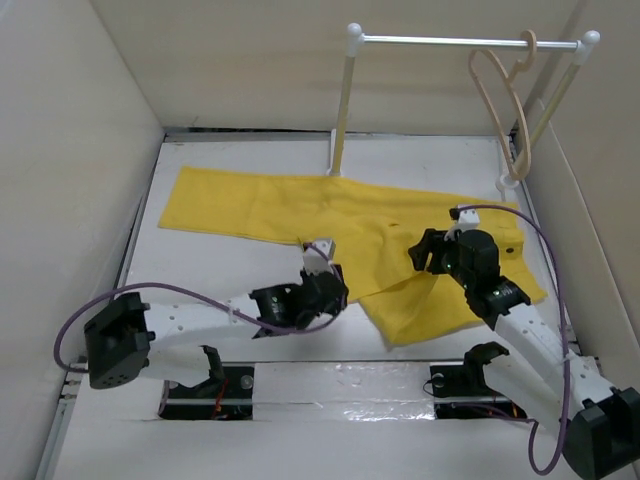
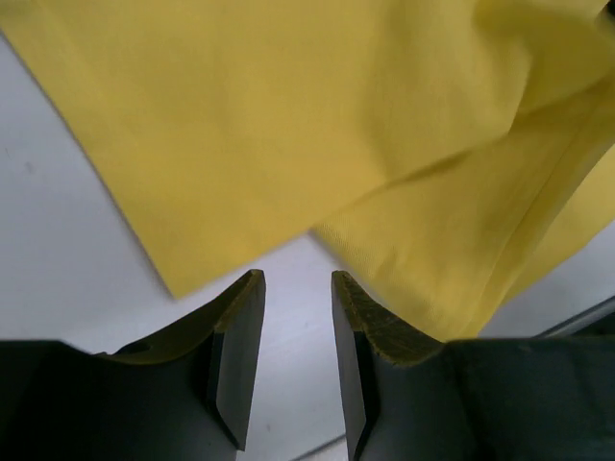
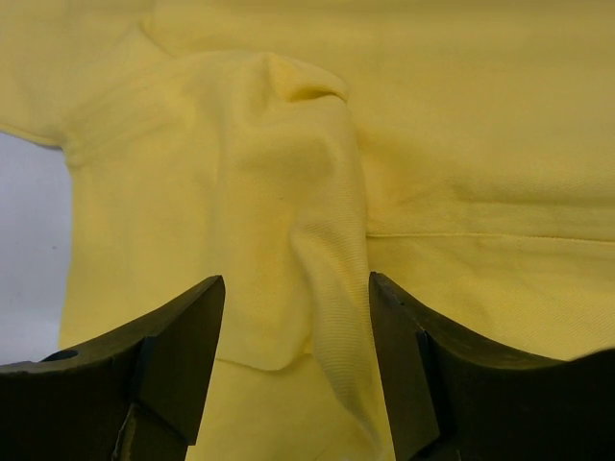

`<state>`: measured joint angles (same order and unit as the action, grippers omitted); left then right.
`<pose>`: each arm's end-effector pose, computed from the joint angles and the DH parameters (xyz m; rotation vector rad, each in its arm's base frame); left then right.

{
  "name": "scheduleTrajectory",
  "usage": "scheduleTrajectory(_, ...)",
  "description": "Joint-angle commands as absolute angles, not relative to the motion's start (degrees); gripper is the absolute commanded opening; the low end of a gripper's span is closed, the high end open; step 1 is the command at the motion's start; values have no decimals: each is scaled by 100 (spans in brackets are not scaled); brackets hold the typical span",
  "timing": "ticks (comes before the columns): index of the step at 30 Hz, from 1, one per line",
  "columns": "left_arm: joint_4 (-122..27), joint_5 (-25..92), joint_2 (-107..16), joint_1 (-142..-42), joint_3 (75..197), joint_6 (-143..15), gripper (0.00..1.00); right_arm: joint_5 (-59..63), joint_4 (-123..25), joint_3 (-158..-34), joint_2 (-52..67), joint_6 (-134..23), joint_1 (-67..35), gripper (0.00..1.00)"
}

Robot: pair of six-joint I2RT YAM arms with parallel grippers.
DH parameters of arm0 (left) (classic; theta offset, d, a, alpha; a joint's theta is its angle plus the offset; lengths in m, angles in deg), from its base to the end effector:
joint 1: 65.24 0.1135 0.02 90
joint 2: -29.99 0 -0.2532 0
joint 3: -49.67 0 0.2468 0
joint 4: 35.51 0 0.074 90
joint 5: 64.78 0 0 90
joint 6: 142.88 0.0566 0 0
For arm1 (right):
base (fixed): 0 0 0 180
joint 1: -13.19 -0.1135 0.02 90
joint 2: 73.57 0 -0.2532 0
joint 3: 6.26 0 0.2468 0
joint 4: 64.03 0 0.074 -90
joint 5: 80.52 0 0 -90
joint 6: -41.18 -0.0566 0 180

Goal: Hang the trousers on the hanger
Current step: Flatten out the trousers at the center of the board.

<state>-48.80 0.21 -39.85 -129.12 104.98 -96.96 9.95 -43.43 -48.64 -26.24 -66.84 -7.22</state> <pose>0.1458 -0.2431 0.2308 0.0832 2.0873 -0.7398 0.1989 0.0735 0.2220 -0.0373 2.0414 0.4157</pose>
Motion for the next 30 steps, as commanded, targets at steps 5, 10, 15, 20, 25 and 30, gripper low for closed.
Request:
scheduleTrajectory(5, -5967, -2232, -4410, -13916, 10022, -13010, 36, 1098, -3740, -5364, -3891, -6455, -1001, 41)
scheduleTrajectory(10, -6039, -2172, -4726, -13977, 9987, -13374, 38, 1001, -3396, -5557, -4377, -6315, -1185, 3)
scheduleTrajectory(15, -5942, -1917, -5252, -14030, 10030, -13462, 42, 992, -3361, -5540, -4483, -6315, -1361, 11)
scheduleTrajectory(20, -6117, -2004, -5719, -14030, 10250, -13497, 42, 827, -3466, -5434, -4422, -6332, -1432, 12)
scheduleTrajectory(25, -6101, -2074, -6097, -13758, 10514, -13296, 39, 755, -3563, -5329, -4448, -6403, -1546, 13)
scheduleTrajectory(30, -6257, -2188, -5941, -13687, 10540, -13189, 5, 834, -3563, -5302, -4483, -6385, -1608, 13)
